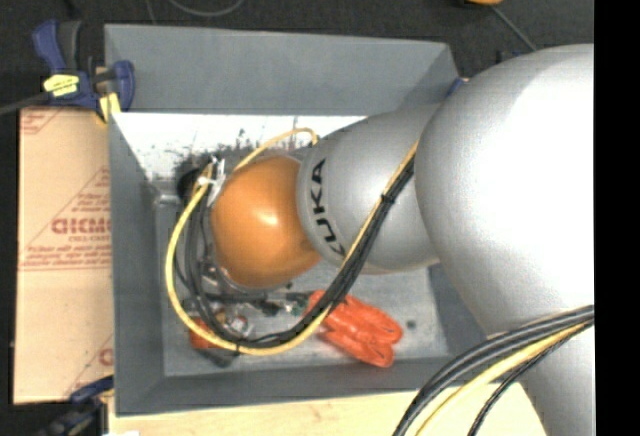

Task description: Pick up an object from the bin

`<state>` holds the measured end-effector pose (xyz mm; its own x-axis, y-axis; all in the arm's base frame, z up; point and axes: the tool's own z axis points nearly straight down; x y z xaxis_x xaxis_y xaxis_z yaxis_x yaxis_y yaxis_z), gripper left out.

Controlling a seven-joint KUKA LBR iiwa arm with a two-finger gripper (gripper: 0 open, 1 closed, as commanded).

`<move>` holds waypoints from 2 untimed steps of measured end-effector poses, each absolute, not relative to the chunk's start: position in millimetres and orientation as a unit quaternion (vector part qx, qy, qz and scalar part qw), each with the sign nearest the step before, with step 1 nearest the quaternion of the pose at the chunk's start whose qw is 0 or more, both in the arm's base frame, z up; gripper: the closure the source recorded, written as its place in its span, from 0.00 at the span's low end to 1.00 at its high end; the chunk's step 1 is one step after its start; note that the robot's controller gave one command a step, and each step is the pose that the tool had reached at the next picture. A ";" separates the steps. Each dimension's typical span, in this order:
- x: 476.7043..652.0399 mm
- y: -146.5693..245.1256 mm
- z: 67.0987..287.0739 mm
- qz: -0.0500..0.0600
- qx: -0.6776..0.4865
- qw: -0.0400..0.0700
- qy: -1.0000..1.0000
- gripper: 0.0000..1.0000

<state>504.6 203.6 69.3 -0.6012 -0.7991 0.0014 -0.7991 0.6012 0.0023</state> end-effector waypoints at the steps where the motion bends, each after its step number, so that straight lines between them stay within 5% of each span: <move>1: 504.5 203.7 69.3 -0.001 0.446 0.001 -0.895 1.00; 2: 502.3 200.6 111.0 -0.001 0.452 0.005 -0.892 1.00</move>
Offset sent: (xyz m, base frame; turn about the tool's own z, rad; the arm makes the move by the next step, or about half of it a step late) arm 0.0004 -0.0041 0.0947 -0.0271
